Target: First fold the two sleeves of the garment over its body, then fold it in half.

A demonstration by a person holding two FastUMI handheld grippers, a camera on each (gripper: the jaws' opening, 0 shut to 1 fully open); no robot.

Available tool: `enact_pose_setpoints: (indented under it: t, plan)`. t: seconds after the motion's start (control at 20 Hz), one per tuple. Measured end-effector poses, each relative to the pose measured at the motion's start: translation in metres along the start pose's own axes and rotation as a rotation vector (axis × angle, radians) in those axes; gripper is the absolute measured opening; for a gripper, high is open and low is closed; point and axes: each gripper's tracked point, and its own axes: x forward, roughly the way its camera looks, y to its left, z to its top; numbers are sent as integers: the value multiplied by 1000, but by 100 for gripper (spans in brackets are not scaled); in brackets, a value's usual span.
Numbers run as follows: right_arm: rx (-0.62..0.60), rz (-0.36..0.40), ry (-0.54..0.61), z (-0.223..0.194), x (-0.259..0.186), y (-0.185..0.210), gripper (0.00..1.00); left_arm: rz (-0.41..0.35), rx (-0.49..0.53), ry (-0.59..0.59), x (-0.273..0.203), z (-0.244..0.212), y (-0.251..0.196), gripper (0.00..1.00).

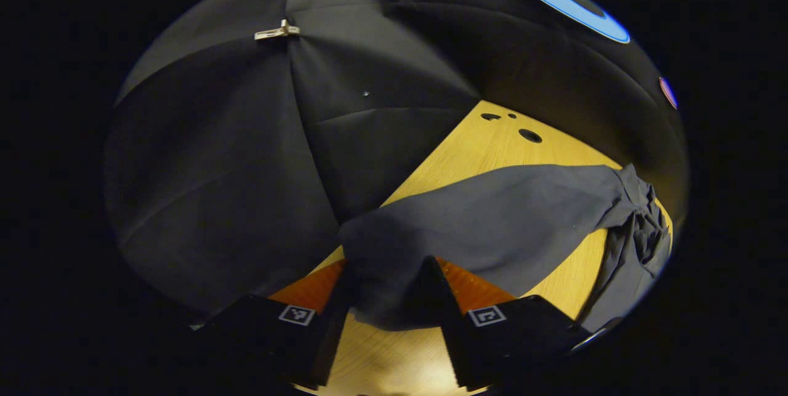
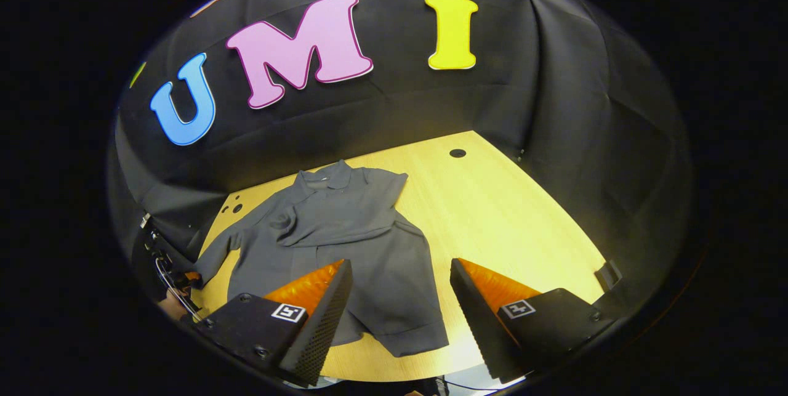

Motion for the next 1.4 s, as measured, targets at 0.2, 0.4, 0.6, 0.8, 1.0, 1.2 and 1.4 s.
enact_pose_setpoints:
  t: [0.2, 0.4, 0.6, 0.8, 1.0, 1.2, 1.4]
  plan:
    - [3, -32, -4, -10, -11, -22, 99, -111, 41, 9, -2, 1, -28, 29]
    - [8, -52, -27, -9, -20, -39, 99, -119, 41, 27, -11, 1, -38, 16]
    - [-25, -66, -53, -2, -23, -55, 99, -154, 50, -20, -34, 19, -66, 11]
    - [-38, -55, -64, -1, -21, -66, 99, -203, 57, -49, -60, 45, -111, 11]
    - [-22, -67, -50, -2, -7, -83, 99, -266, 41, -108, -85, 82, -163, 11]
    - [-15, -53, -47, -1, 3, -91, 99, -318, 116, -166, -107, 111, -223, 11]
    - [-57, -47, -44, -2, 12, -99, 99, -428, 149, -187, -132, 124, -302, 11]
